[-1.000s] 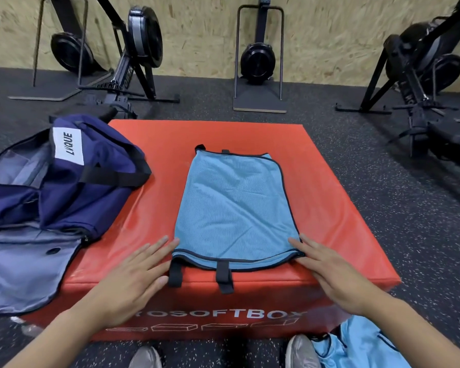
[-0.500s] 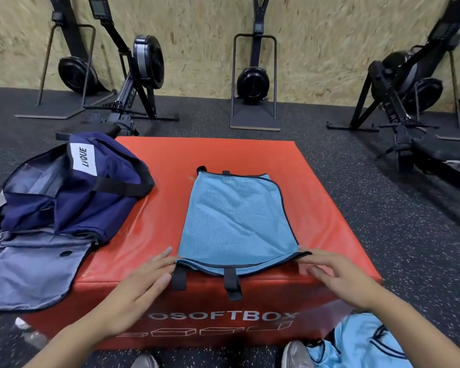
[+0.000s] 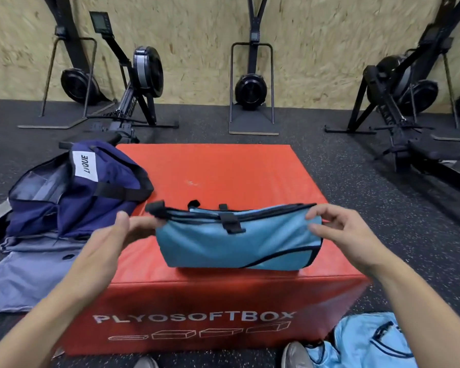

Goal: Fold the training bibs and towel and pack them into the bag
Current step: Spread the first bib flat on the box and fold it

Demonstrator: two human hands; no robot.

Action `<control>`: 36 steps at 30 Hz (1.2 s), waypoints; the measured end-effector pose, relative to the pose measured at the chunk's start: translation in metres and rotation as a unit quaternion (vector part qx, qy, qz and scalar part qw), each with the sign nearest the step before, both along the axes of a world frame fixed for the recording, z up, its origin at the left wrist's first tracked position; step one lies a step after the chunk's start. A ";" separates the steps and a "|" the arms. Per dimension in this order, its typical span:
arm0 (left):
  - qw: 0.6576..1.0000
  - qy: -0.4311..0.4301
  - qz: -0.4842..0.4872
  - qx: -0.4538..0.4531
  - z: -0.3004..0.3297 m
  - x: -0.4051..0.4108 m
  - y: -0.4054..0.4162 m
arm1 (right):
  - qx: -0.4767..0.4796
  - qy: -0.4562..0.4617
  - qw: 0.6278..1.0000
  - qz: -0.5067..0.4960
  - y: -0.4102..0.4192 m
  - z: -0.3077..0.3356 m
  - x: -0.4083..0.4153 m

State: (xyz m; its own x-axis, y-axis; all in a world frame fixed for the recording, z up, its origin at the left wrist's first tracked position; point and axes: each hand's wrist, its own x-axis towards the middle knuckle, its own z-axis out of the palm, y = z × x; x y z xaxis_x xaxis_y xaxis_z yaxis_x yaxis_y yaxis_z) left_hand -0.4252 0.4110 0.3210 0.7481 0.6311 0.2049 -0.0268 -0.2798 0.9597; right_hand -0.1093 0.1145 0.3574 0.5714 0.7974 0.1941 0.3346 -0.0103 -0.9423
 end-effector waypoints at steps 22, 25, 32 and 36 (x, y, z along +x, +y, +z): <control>0.805 0.199 0.019 0.559 -0.100 0.129 0.024 | -0.172 -0.371 0.911 -0.042 0.153 -0.104 -0.004; 0.794 0.264 -0.013 0.548 -0.119 0.133 0.020 | -0.205 -0.451 0.868 0.023 0.178 -0.123 -0.040; 0.824 0.325 -0.001 0.465 -0.133 0.129 0.028 | -0.324 -0.423 0.845 0.051 0.173 -0.148 -0.026; 0.826 0.354 0.005 0.438 -0.130 0.124 0.033 | -0.385 -0.399 0.830 -0.068 0.141 -0.148 0.023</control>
